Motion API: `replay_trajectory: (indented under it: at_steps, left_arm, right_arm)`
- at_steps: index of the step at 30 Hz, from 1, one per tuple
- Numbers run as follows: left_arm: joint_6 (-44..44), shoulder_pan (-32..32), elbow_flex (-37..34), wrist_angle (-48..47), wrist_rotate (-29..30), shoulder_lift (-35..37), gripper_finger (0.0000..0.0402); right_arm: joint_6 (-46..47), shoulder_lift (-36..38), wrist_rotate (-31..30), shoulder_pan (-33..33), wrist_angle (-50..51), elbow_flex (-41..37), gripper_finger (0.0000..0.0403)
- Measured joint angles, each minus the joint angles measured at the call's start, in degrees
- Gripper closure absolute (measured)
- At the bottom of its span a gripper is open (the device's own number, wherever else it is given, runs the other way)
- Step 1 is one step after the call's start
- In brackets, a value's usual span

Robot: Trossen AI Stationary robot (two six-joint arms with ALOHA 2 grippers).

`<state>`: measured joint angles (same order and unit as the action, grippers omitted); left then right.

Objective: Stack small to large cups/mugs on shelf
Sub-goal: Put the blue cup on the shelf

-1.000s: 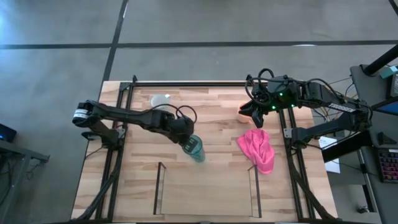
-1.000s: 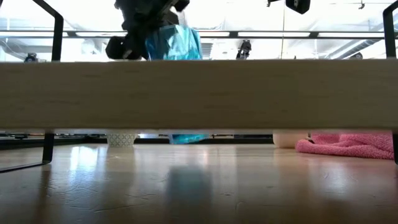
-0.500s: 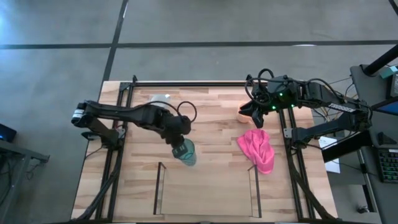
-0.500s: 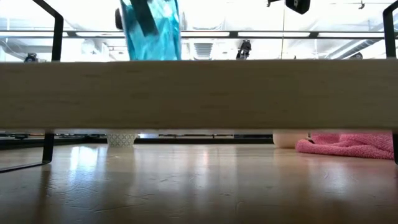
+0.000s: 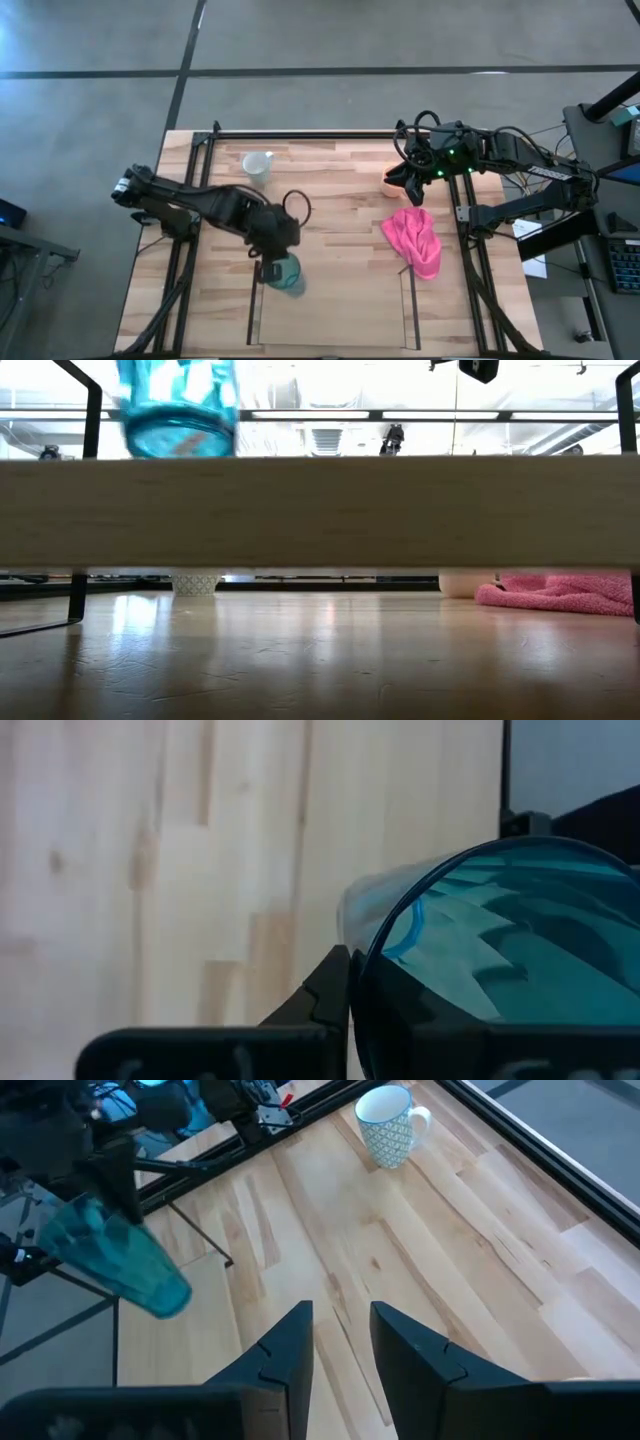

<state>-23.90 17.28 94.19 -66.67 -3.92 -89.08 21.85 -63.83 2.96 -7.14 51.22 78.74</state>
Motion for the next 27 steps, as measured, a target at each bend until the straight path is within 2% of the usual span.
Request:
replay_trajectory:
  at_steps: [5,17,27]
  left_arm:
    - [-5.7,2.2,-0.8,0.0,0.0,0.0,0.0401]
    - [-10.3,6.2,-2.5,-0.5,-0.2,-1.1,0.0401]
    - [-10.3,8.1,-2.5,-0.4,-0.9,-5.3,0.0401]
  right_arm:
    - [0.0,0.0,0.0,0.0,0.0,0.0,0.0308]
    - [0.2,0.0,0.0,0.0,0.0,0.0,0.0311]
    - [0.2,0.0,0.0,0.0,0.0,-0.1,0.0312]
